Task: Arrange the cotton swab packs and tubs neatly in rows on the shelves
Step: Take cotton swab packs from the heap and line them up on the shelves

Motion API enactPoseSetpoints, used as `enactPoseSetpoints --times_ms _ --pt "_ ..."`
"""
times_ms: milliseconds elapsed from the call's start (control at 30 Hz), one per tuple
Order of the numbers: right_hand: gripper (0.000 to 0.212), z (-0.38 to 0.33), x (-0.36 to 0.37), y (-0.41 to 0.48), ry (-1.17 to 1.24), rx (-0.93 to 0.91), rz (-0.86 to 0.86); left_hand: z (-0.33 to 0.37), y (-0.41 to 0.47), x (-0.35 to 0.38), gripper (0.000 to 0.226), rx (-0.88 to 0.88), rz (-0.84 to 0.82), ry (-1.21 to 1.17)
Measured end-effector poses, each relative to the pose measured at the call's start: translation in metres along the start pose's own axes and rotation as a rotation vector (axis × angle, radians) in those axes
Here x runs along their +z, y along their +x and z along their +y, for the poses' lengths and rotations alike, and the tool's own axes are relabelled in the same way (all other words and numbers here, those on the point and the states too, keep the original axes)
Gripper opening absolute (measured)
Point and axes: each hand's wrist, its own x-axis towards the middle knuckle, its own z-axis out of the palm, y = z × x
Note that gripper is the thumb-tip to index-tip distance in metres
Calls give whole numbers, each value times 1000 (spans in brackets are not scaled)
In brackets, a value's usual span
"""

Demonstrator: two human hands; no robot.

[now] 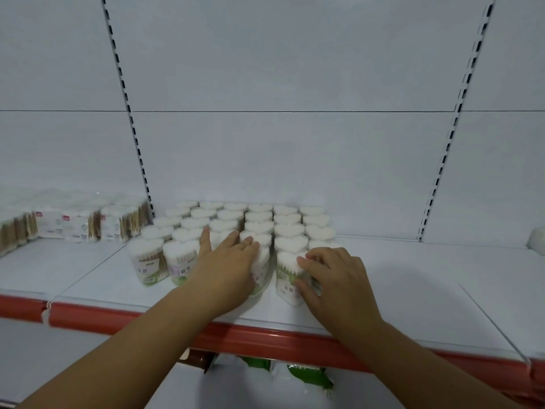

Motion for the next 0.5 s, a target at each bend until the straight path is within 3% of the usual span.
enactPoseSetpoints --times_ms 133,267,500 --pt "38 1 -9 -1 87 19 -99 12 3 -17 67 38 96 -29" --pt "43 30 -37 -11 142 56 -137 52 20 -37 57 204 287 -195" --pt "55 126 -114 -51 -83 265 -325 183 61 -41 62 516 80 -382"
